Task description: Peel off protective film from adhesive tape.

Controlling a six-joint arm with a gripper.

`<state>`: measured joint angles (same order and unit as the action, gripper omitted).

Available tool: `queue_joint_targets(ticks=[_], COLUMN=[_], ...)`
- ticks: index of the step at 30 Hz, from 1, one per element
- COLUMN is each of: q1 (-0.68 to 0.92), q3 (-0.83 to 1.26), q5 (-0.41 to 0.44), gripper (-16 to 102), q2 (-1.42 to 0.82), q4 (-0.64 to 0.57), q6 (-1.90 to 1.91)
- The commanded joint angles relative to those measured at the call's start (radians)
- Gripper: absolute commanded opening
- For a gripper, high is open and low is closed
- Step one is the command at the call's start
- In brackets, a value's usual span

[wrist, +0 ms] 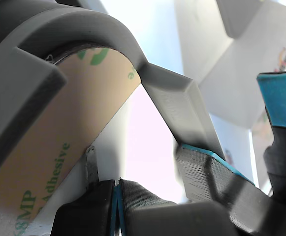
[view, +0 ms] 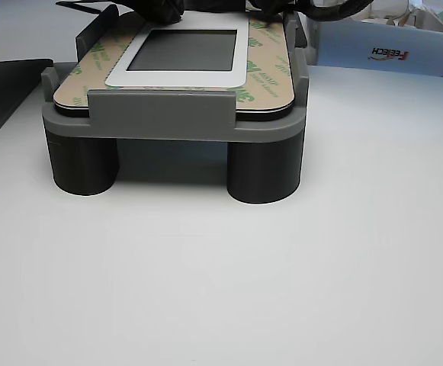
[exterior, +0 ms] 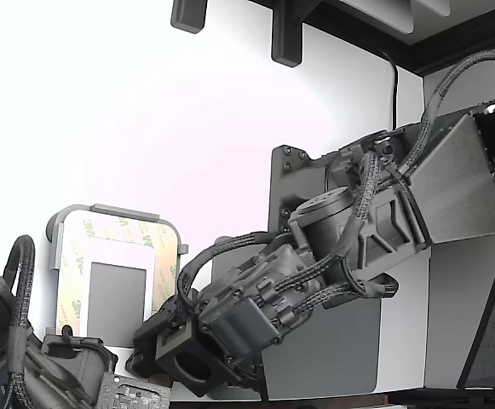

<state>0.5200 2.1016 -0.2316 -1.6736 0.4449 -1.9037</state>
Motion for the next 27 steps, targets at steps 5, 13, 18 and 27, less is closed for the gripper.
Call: queue_joint_targets(ticks=[5,13,18,27], q1=[-0.006,-0.006,-0.006,-0.002], q3=[-0.034,-0.032,0.014,0.003], q5=[0.002,0.002,-0.003,-0.002], gripper=[-12,-12,-12,-12], q2=[-0.023,-0.012,-0.025,-0.025], q4=[-0.006,-0.032,-0.081,-0.058], q6=[0.002,-0.025,-0.026,-0.017])
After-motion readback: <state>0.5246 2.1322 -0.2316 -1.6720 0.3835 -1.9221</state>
